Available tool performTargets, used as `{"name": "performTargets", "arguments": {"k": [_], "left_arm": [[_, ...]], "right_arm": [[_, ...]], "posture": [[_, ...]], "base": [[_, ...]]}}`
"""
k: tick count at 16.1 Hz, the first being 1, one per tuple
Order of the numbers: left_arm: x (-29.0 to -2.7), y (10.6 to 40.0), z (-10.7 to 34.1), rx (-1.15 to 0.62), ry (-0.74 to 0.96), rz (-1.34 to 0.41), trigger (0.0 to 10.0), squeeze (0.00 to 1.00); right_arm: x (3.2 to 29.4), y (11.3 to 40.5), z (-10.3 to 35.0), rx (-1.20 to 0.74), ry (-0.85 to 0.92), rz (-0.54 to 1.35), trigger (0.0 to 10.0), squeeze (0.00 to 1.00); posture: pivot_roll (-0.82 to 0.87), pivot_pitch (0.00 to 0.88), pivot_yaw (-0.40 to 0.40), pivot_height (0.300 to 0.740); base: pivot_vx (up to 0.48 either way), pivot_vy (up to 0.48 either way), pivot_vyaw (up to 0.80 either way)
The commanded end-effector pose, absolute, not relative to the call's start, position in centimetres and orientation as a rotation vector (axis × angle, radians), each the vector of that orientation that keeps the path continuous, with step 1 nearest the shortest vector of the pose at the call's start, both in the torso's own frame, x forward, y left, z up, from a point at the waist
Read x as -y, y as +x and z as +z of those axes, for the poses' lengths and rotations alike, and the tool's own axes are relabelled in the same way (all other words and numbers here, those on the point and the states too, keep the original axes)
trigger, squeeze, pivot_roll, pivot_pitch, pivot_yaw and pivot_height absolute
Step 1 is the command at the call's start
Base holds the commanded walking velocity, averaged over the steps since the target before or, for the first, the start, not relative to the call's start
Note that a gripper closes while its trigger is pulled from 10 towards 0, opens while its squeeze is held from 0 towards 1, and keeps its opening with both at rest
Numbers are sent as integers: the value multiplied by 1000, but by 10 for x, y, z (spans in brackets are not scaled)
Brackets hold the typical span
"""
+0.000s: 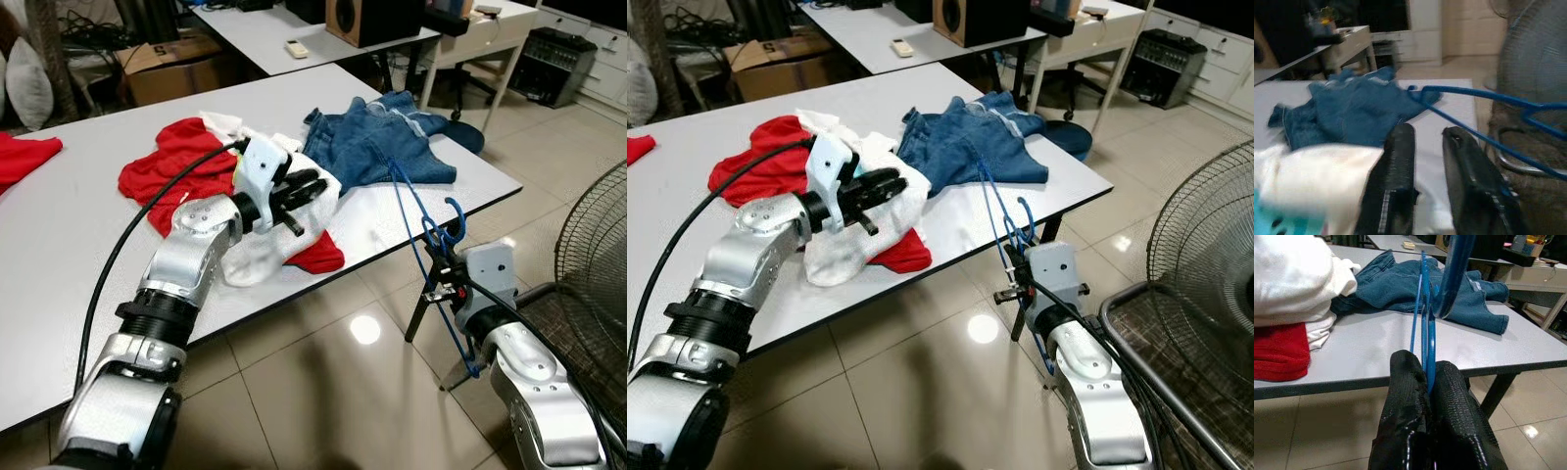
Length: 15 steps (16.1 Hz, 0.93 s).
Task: Hang hanger
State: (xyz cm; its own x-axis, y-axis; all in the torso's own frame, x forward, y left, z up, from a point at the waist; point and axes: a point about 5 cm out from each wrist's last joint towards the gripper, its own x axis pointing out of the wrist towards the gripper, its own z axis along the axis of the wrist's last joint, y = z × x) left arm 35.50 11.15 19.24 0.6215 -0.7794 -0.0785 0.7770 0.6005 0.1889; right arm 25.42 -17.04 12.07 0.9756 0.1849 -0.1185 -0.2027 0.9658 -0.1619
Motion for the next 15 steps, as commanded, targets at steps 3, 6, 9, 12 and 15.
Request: {"name": "performTargets", "arguments": {"k": [3, 6, 9, 12, 15], "left_arm": [[-122, 339, 171, -112, 423, -1033, 10000, 1000], [-162, 334, 168, -163, 462, -855, 10000, 1000], [-195, 312, 146, -316, 537, -814, 10000, 0], [-205, 300, 135, -389, 549, -766, 10000, 0], [-213, 303, 129, -382, 612, -632, 10000, 0]], "right_arm": [[169, 253, 122, -97, -179, 202, 10000, 0], [173, 249, 121, -101, -180, 191, 10000, 0], [175, 247, 120, -110, -181, 195, 10000, 0], [172, 249, 120, -112, -177, 209, 10000, 0], [169, 249, 120, -114, -176, 222, 10000, 0]], "posture": [[-168, 0, 46, 740], [-174, 0, 50, 740], [-163, 0, 34, 740], [-155, 0, 28, 740], [-153, 0, 26, 740]], "base": [[0, 0, 0], [0, 0, 0], [0, 0, 0], [0, 0, 0], [0, 0, 0]]}}
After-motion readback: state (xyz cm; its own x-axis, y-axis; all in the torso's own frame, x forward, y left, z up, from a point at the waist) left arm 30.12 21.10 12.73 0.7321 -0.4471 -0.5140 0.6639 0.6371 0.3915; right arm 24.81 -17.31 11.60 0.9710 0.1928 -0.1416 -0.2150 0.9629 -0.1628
